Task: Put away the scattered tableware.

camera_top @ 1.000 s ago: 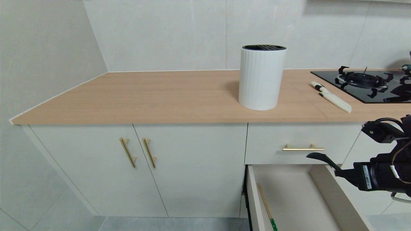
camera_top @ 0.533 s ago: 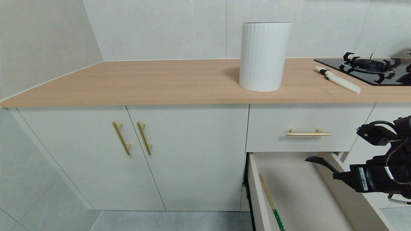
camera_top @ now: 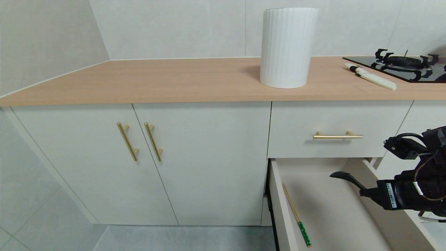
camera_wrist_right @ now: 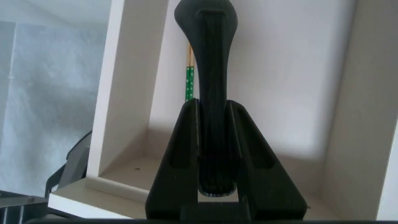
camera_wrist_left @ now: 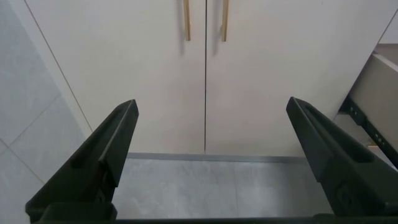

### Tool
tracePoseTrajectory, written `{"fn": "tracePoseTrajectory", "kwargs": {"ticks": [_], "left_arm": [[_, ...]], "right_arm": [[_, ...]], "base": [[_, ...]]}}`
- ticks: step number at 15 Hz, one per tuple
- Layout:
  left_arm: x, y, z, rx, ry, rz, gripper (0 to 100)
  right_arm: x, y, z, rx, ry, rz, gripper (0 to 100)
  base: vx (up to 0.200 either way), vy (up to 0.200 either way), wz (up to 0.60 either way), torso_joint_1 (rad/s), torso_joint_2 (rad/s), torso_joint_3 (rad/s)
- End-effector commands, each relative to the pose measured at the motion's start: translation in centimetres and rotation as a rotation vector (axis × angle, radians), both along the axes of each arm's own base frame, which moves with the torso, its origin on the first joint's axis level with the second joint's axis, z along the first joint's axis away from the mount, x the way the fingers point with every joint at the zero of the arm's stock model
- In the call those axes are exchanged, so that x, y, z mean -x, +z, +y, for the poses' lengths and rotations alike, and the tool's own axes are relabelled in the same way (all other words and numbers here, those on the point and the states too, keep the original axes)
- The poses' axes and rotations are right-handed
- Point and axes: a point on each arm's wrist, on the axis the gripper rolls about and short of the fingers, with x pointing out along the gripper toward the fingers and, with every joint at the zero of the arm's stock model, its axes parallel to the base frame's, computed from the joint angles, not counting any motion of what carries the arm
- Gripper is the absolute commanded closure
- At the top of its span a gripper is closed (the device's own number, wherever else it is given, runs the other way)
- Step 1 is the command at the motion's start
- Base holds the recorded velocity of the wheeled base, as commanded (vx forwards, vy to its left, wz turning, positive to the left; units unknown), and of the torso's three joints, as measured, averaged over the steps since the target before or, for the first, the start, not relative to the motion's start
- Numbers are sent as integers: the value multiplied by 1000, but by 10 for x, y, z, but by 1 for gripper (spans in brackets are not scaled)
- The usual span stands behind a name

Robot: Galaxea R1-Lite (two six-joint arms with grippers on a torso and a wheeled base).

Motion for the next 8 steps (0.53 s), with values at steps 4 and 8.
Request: {"fn": "tracePoseTrajectory", "kwargs": {"ticks": [4,8], "left_arm": [[0,0,0,0,-1,0,0],[0,0,0,2,1,0,0]], "right_arm": [[-23,-28,6,25,5,106,100],[-64,-90,15,56,-1,234,100]], "base": [[0,0,0,0,0,0],[0,0,0,0,0,0]]}}
